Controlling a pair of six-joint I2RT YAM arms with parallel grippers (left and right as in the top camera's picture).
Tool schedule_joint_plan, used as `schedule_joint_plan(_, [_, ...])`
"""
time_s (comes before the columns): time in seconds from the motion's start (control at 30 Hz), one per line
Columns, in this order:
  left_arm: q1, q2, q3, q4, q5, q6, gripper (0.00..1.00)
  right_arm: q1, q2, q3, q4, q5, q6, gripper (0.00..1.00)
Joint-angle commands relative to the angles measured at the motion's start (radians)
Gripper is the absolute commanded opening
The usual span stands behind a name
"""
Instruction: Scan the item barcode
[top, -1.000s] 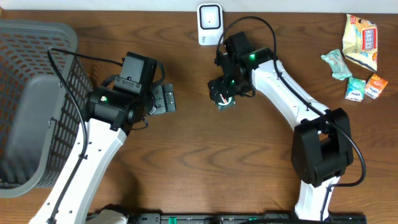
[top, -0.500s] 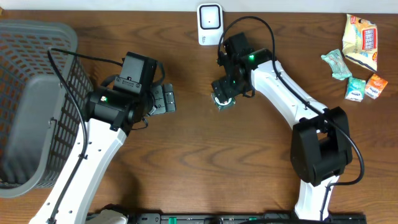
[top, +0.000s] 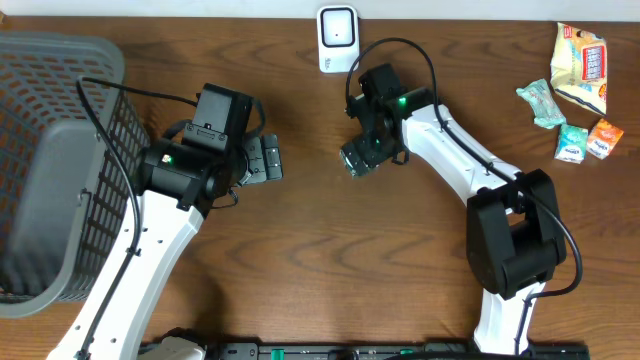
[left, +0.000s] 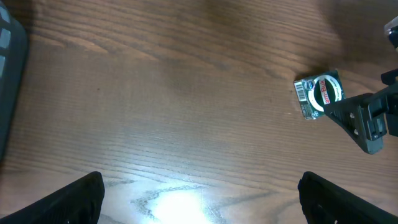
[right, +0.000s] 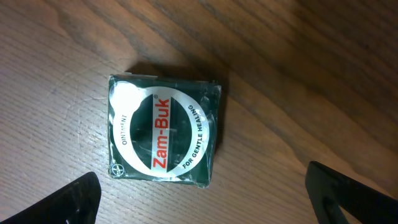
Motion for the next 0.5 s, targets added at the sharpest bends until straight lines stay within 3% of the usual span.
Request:
schedule_joint_plan(0.0, [-0.004, -0.002, 0.015, 0.000, 0.005, 0.006, 0.98, 0.006, 0.010, -0.010, 0.011, -0.027, -0.014, 0.99])
schedule_joint_plan(0.47, [-0.004, -0.002, 0.015, 0.000, 0.005, 0.006, 0.98, 0.007, 0.010, -0.013, 0.032, -0.051, -0.036, 0.99])
